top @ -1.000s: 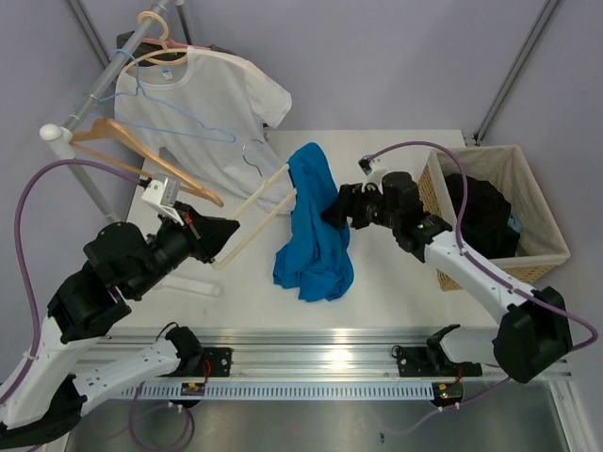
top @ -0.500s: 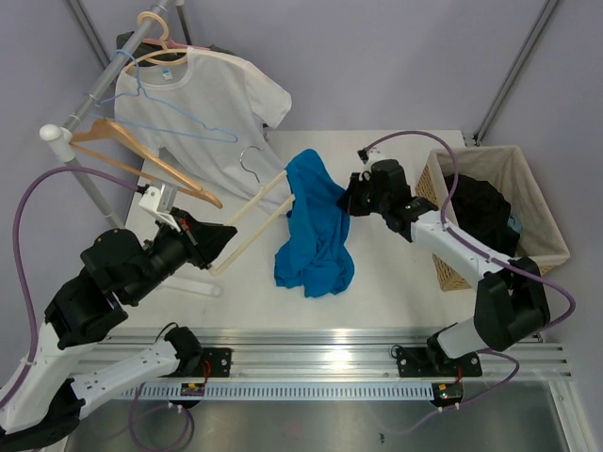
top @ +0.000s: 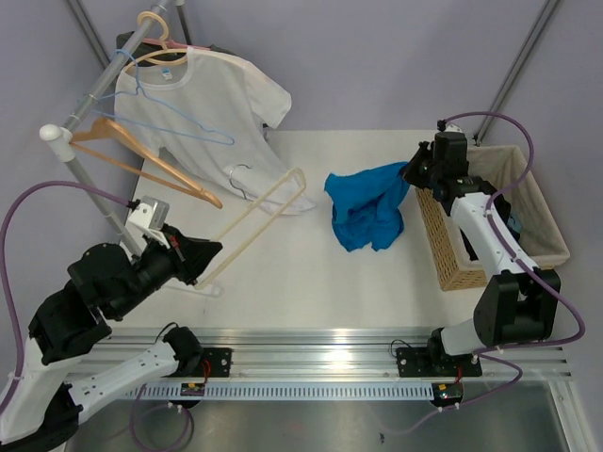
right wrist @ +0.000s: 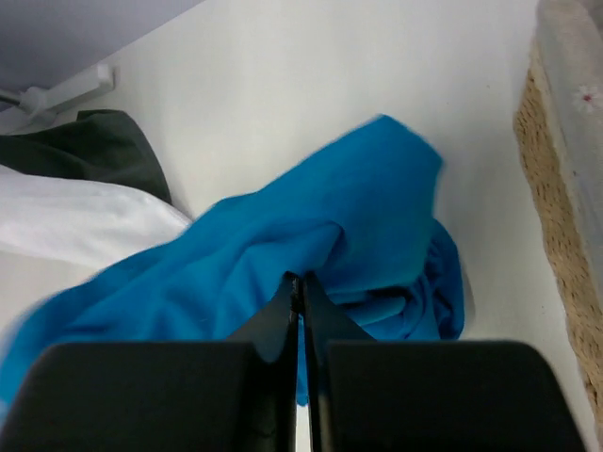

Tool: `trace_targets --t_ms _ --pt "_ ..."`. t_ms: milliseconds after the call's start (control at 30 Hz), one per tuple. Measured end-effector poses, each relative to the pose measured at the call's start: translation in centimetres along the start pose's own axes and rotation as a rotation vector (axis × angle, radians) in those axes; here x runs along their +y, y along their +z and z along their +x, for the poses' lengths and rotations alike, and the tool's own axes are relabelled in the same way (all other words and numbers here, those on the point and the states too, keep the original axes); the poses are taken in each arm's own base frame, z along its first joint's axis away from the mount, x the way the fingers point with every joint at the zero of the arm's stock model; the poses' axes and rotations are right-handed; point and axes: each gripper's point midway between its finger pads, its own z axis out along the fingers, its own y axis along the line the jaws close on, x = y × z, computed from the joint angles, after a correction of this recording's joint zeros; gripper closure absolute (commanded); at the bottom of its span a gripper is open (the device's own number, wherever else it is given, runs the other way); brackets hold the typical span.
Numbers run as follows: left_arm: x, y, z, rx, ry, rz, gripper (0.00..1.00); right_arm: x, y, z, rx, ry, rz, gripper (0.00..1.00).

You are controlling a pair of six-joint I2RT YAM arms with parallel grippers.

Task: Remove the t-shirt from the hanger
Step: Remove the T-shirt from the hanger, then place the hanger at the clothesline.

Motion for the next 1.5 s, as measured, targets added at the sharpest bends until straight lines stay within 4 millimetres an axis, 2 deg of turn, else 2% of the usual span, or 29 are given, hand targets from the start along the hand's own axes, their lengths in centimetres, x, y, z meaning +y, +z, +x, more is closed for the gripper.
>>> trace_targets --t_ms 67,233,267,300,333,367,433,467,500,600,700,767,867,933,1100,1233,1500 --pt "0.6 -0.8 -0.2 -0.023 0.006 -0.020 1.00 -0.4 -0.1 0.0 0.005 0.019 0.015 1.00" --pt "2.0 -1.6 -0.7 -0.066 0.006 -0.081 1.00 1.8 0.1 1.4 0.045 0.065 -0.107 0.99" --pt "2.2 -1.6 -0.9 -0.072 0.008 -0.096 1.00 2.0 0.3 2.1 0.053 0.074 -0.123 0.92" --pt "2.5 -1.5 -0.9 -0.075 0.010 -0.112 1.00 2.1 0.4 3.1 0.067 0.083 -0.137 0.78" --pt "2.7 -1.4 -1.1 -0.079 0.015 -0.128 1.00 2.3 0.4 4.5 0.094 0.091 -0.143 0.62" --pt "3.0 -1.3 -1.3 -0.081 0.020 -0.147 1.00 2.5 0.4 5.8 0.119 0.100 -0.151 0.42" --pt "3.3 -1.0 -2.4 -0.092 0.032 -0.192 1.00 3.5 -0.1 8.4 0.176 0.100 -0.182 0.31" --pt "3.5 -0.7 -3.3 -0.100 0.041 -0.224 1.00 4.2 -0.5 9.3 0.193 0.101 -0.201 0.20" --pt "3.5 -0.3 -4.6 -0.115 0.048 -0.253 1.00 4.9 -1.0 10.0 0.206 0.101 -0.230 0.16" --pt "3.1 1.0 -8.3 -0.157 0.064 -0.329 1.00 7.0 -3.3 10.5 0.196 0.092 -0.308 0.05" --pt "2.3 3.0 -11.8 -0.196 0.081 -0.381 1.00 8.3 -5.6 9.2 0.132 0.086 -0.377 0.00" --pt "2.0 4.3 -13.6 -0.220 0.087 -0.417 1.00 8.8 -6.7 8.3 0.089 0.080 -0.409 0.01" --pt "2.6 6.1 -14.8 -0.230 0.104 -0.508 1.00 9.2 -7.5 7.9 0.059 0.076 -0.444 0.01" --pt "3.4 6.4 -15.3 -0.238 0.121 -0.576 1.00 9.3 -7.4 8.3 0.063 0.078 -0.458 0.00" --pt "4.7 5.1 -16.2 -0.281 0.126 -0.670 1.00 8.9 -6.9 9.7 0.105 0.085 -0.463 0.00" --pt "5.7 3.3 -16.6 -0.313 0.128 -0.726 1.00 9.3 -7.1 9.8 0.109 0.081 -0.486 0.01" --pt "7.7 0.7 -15.9 -0.326 0.157 -0.825 1.00 9.9 -7.4 9.8 0.115 0.073 -0.525 0.01"
